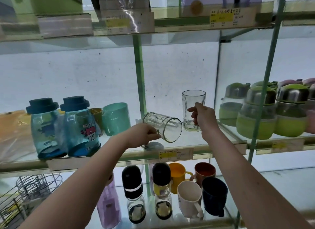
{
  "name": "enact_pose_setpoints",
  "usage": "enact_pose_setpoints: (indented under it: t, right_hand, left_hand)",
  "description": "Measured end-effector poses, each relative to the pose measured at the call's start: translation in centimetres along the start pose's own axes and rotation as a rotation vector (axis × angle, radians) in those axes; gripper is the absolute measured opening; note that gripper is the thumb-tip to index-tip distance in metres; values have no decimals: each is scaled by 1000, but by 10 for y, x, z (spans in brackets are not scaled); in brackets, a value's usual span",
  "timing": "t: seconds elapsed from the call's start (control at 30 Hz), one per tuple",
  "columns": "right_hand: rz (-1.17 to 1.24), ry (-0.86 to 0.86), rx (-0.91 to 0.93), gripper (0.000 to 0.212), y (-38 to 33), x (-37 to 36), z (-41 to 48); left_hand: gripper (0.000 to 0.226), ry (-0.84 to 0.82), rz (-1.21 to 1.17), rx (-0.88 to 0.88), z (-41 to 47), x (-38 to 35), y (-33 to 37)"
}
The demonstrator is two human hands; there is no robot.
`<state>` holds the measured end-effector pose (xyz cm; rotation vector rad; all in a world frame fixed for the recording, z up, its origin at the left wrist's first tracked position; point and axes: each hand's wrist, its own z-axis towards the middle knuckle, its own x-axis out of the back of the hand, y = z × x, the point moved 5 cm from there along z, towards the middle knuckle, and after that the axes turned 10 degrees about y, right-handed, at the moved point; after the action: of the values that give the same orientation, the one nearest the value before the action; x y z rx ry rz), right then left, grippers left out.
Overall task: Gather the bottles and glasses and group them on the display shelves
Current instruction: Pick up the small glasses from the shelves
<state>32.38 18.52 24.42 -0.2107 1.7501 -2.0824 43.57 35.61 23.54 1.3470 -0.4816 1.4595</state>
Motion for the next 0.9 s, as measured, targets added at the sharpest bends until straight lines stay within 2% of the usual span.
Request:
enact_pose_setpoints:
  t: [0.33, 0.6, 0.7, 0.8, 0.9]
  right_hand:
    - [-15, 22, -14, 29, 0, 0, -10]
    - [-14, 66, 30, 24, -1, 6, -17]
    - [17, 57, 67, 27, -11, 9, -21]
    - [19, 57, 154, 25, -25, 11, -31]
    - [75, 46, 204, 24, -40, 16, -41]
  left_hand:
    - [42, 44, -10, -50, -1, -1, 3]
    - [41, 232, -117, -87, -1, 11, 2]
    - [39, 389, -246, -40, -2, 20, 4]
    - [38, 573, -494, 54, -8, 35, 10]
    - [37, 650, -723, 97, -19, 46, 24]
